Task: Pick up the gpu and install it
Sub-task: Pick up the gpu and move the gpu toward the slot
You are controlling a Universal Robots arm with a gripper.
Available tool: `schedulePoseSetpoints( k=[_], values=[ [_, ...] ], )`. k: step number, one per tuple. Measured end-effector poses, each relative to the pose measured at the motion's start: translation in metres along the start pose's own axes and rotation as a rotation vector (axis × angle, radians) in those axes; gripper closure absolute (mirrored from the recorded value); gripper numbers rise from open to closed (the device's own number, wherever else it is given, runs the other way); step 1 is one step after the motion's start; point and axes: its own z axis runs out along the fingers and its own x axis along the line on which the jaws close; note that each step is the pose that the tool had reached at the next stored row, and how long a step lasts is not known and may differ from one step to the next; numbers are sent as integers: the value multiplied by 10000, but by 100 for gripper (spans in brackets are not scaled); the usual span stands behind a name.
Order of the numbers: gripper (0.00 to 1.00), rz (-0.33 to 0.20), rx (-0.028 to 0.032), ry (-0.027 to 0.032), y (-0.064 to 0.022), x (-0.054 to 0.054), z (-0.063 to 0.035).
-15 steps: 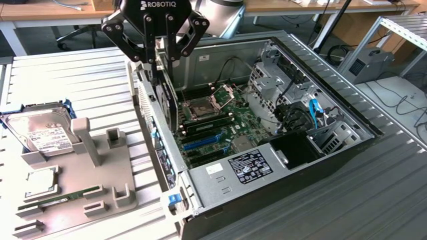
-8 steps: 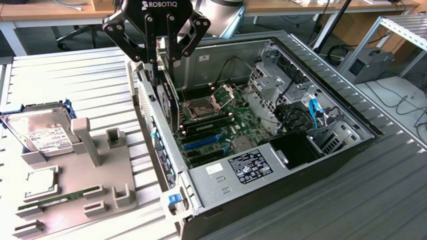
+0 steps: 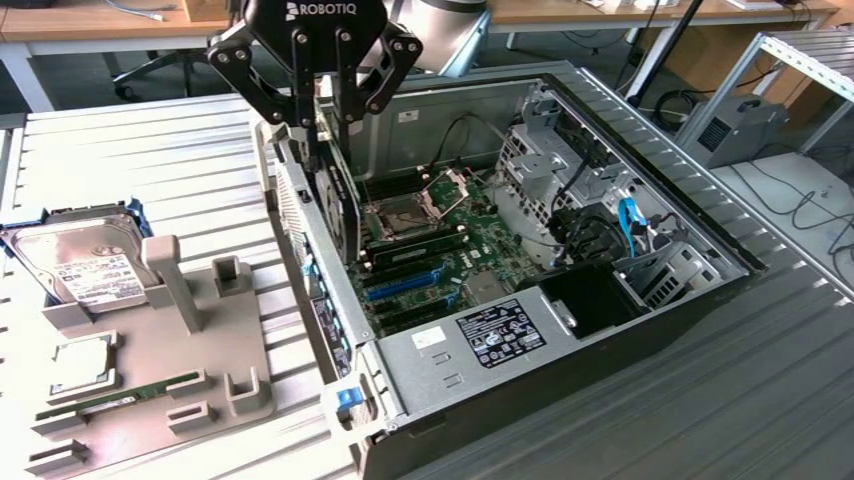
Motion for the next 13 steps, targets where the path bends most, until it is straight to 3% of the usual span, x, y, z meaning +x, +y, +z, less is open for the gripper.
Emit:
schedulePoseSetpoints(
  k=[13],
  values=[
    [74, 0, 38, -3, 5, -57, 2]
  ],
)
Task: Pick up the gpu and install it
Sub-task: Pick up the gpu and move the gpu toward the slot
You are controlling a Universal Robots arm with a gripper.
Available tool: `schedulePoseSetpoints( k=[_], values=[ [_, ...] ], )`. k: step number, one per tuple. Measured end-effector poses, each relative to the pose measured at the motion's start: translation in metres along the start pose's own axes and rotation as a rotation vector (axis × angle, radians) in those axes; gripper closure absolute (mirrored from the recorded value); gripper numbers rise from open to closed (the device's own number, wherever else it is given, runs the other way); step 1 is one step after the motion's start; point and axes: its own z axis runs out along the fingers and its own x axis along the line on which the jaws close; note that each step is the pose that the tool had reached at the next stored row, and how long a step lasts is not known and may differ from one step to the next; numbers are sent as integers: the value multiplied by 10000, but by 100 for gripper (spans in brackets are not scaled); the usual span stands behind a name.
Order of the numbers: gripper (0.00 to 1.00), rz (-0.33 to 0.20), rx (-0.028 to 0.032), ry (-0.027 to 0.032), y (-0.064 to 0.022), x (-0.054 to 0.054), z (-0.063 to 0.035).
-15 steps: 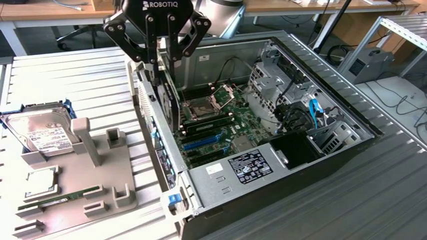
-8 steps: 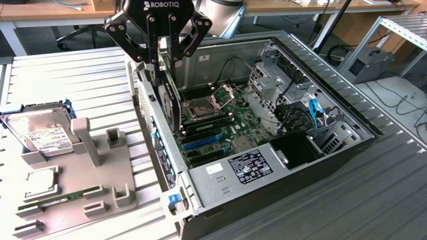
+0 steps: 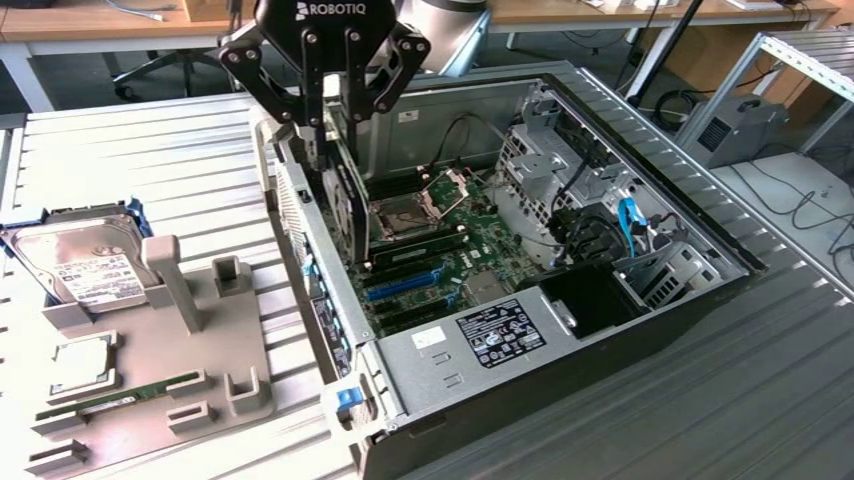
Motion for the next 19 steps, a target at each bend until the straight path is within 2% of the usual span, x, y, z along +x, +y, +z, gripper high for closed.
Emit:
schedulePoseSetpoints(
  k=[19],
  values=[
    [74, -4, 0, 0, 9, -116, 2]
  ],
)
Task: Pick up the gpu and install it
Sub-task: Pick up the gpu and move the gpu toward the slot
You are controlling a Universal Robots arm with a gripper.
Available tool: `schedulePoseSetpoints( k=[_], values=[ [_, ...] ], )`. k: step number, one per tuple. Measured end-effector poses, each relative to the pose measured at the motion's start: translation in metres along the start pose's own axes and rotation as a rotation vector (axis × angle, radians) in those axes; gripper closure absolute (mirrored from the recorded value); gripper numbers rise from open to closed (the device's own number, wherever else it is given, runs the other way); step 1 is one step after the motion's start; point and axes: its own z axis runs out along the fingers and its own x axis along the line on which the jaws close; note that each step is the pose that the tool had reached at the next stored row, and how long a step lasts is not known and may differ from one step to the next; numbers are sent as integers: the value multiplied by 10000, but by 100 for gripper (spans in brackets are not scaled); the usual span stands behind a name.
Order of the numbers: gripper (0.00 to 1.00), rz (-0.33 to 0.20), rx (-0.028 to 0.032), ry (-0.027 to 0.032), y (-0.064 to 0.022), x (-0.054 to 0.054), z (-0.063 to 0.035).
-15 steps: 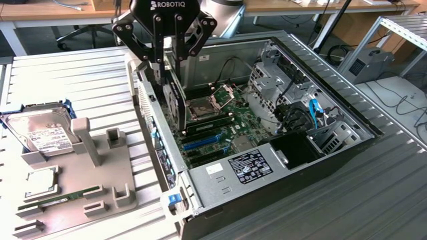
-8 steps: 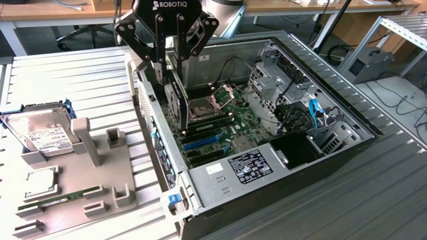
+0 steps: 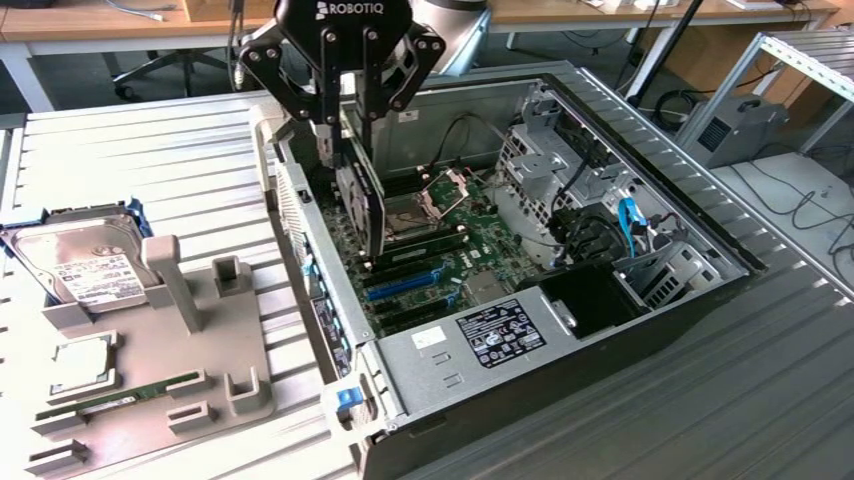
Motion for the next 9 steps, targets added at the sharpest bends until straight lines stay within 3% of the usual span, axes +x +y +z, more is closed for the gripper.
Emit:
schedulePoseSetpoints(
  k=[9],
  values=[
    [74, 1, 0, 0, 4, -55, 1]
  ],
)
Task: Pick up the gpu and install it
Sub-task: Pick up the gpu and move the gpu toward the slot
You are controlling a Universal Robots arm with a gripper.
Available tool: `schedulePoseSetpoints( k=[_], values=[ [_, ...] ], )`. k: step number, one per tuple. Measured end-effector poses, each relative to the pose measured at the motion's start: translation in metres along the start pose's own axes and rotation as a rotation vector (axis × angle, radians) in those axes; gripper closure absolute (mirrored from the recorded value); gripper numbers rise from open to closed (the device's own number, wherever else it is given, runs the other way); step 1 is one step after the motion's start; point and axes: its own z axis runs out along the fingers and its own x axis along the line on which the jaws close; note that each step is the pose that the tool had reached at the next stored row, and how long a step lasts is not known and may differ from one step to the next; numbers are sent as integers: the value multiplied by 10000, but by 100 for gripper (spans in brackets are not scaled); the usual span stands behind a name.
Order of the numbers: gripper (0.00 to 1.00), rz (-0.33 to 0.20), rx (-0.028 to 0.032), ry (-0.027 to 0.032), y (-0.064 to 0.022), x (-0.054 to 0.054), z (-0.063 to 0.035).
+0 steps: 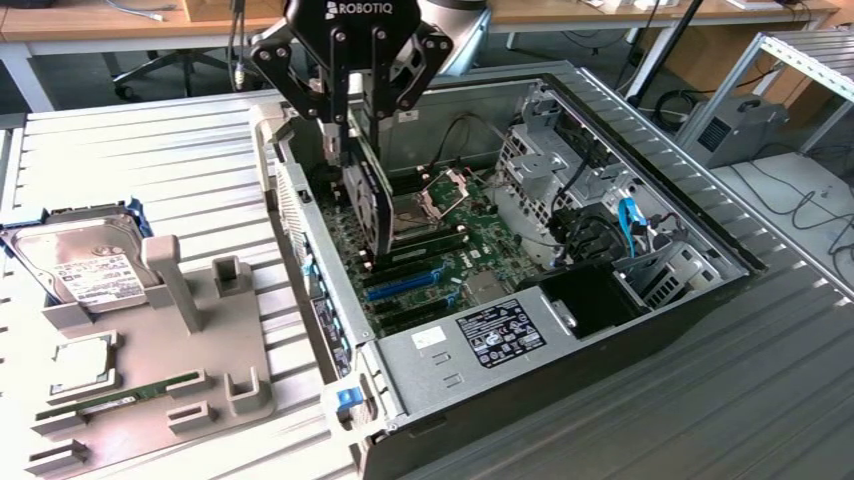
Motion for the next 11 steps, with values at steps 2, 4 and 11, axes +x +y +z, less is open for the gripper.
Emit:
schedulePoseSetpoints(
  k=[2, 4, 11],
  values=[
    [74, 0, 0, 0, 1, -6, 0],
    [74, -2, 1, 0, 1, -12, 0],
    [74, -1, 0, 0, 4, -52, 1]
  ],
)
